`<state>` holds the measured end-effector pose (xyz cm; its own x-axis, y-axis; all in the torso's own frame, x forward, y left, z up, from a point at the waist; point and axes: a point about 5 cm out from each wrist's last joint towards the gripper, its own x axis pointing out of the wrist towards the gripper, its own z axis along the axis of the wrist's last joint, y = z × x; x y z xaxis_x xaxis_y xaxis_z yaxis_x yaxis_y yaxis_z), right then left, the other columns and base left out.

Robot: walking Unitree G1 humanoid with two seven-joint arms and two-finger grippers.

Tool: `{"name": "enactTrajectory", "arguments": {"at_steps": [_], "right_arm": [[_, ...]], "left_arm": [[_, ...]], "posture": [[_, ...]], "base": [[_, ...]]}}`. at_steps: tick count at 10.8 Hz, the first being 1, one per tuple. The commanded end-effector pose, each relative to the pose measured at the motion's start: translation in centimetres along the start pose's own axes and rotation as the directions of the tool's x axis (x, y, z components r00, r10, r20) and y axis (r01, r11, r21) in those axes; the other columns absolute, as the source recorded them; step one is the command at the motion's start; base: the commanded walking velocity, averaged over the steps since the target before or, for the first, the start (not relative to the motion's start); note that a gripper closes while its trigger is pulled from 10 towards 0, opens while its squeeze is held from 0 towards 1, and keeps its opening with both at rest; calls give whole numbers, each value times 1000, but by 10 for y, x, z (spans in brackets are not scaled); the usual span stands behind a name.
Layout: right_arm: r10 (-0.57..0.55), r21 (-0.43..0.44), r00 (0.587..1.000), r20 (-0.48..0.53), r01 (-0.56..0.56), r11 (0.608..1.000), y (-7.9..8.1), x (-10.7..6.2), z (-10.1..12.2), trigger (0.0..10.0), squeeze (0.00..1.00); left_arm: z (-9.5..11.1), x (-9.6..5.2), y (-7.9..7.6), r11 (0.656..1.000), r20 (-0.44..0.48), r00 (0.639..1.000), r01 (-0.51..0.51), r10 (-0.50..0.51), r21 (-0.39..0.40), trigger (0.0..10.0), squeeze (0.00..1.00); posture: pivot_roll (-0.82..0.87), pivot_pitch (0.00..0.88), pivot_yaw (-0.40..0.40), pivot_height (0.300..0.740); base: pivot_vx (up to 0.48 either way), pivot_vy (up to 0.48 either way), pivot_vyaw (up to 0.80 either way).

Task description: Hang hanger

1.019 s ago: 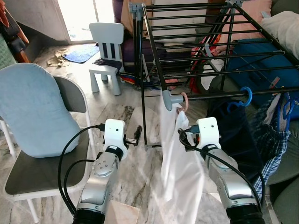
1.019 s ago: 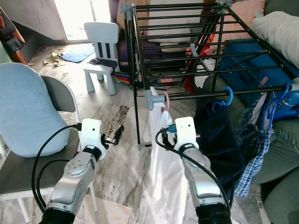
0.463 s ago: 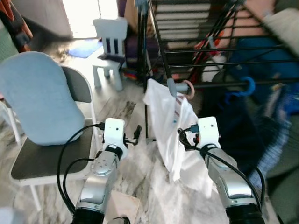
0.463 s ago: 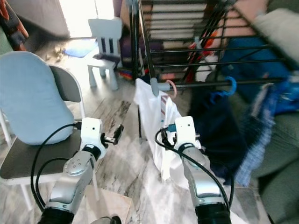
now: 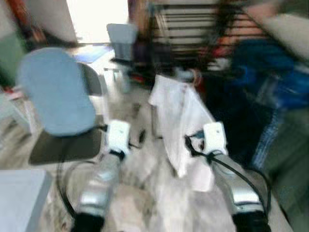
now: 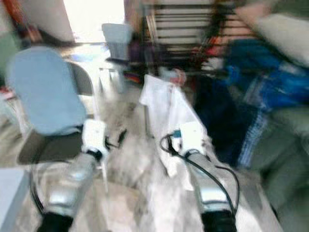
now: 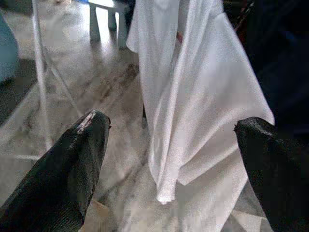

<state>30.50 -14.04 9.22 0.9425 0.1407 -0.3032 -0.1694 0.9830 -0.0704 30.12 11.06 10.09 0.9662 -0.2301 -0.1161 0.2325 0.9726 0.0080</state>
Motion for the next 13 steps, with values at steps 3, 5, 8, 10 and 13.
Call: {"name": "enactTrajectory", "arguments": {"at_steps": [3, 5, 8, 10, 13], "right_arm": [[-11, -40, 1000, -8, 11, 999, -2, 5, -3, 10000, 635], [-47, -109, 999, -15, 45, 993, -13, 6, -5, 10000, 0], [-103, -102, 994, -23, 100, 990, -32, 4, -15, 10000, 0], [-89, -116, 996, -15, 87, 989, -24, 9, -18, 10000, 0], [-58, -131, 998, -15, 55, 990, -13, 15, -21, 10000, 0]], "left_arm": [[-6, -6, 6, 993, -1, 1000, 27, -27, 112, 10000, 0], [-14, -18, 26, 980, 17, 1000, -29, 26, 198, 10000, 0], [-35, -29, 42, 979, -3, 987, -161, 163, 124, 10000, 0], [-36, -22, 38, 983, 18, 985, -172, 171, 66, 10000, 0], [-34, -15, 37, 984, 36, 986, -165, 164, 61, 10000, 0]], "posture": [[-134, 0, 28, 740], [-123, 0, 35, 740], [-138, 0, 44, 740], [-135, 0, 31, 740], [-135, 0, 34, 740]], "base": [[-309, 0, 0], [0, 0, 0], [0, 0, 0], [0, 0, 0], [0, -210, 0]]}}
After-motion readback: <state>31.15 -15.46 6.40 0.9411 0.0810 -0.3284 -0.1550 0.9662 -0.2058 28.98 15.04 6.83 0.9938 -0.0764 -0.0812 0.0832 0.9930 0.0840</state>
